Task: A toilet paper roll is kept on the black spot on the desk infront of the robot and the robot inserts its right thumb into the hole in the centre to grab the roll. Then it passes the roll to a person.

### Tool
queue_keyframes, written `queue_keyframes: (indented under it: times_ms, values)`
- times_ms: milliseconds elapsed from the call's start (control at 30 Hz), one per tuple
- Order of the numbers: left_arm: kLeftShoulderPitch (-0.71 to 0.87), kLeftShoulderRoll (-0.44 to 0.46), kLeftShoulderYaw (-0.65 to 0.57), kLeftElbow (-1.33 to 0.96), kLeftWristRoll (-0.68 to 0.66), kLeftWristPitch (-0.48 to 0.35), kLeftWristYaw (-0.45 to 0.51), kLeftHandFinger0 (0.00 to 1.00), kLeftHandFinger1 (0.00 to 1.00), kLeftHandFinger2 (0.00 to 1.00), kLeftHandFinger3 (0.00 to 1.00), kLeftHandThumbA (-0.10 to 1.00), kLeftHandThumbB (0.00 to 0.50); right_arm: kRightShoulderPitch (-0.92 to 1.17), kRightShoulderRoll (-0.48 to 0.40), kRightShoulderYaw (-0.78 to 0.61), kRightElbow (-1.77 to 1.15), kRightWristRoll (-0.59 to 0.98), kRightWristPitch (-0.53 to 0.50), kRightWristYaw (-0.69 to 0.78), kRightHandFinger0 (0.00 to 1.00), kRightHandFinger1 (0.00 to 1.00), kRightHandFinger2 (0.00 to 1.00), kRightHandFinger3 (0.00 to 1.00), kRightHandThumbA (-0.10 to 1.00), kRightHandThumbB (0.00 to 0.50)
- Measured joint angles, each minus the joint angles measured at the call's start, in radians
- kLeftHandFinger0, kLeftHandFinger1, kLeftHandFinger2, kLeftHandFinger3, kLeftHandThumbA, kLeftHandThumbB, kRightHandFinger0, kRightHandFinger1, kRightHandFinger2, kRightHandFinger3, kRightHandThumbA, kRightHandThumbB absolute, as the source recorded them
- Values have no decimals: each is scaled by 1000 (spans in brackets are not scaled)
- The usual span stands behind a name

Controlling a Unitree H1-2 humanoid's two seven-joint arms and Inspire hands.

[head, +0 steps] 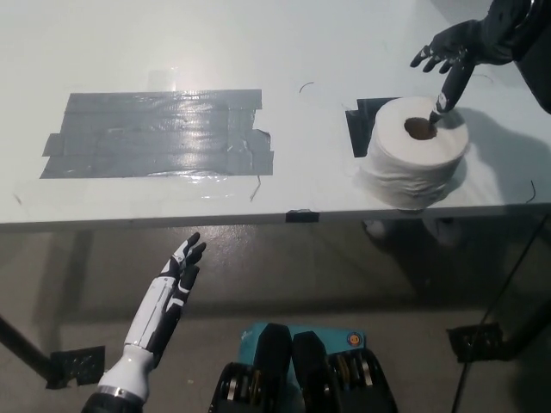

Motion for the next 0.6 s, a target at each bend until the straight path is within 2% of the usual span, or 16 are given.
queue_keyframes:
  times_ms: [133, 200, 233, 333, 533, 600]
  values:
    - [-7, 0, 0, 0, 0, 0, -4, 1000, 1000, 1000, 1000, 1000, 87, 10, 5, -16, 3, -2, -1, -8, 1000, 1000, 1000, 1000, 844, 433]
    - [-10, 0, 0, 0, 0, 0, -5, 1000, 1000, 1000, 1000, 1000, 85, 13, 7, -19, 8, -3, -5, -10, 1000, 1000, 1000, 1000, 849, 441]
    - [-11, 0, 0, 0, 0, 0, -5, 1000, 1000, 1000, 1000, 1000, 82, 15, 8, -20, 9, -4, -9, -11, 1000, 1000, 1000, 1000, 843, 464]
    - [-11, 0, 0, 0, 0, 1, -6, 1000, 1000, 1000, 1000, 1000, 75, 23, 8, -24, 18, -7, -17, -18, 1000, 1000, 1000, 1000, 837, 491]
    - [-12, 0, 0, 0, 0, 4, -8, 1000, 1000, 1000, 1000, 1000, 81, 27, 19, -41, 21, -9, -18, -26, 1000, 1000, 1000, 1000, 825, 470]
    - [-12, 0, 0, 0, 0, 5, -8, 1000, 1000, 1000, 1000, 1000, 78, 27, 24, -45, 20, -10, -18, -29, 1000, 1000, 1000, 1000, 833, 481]
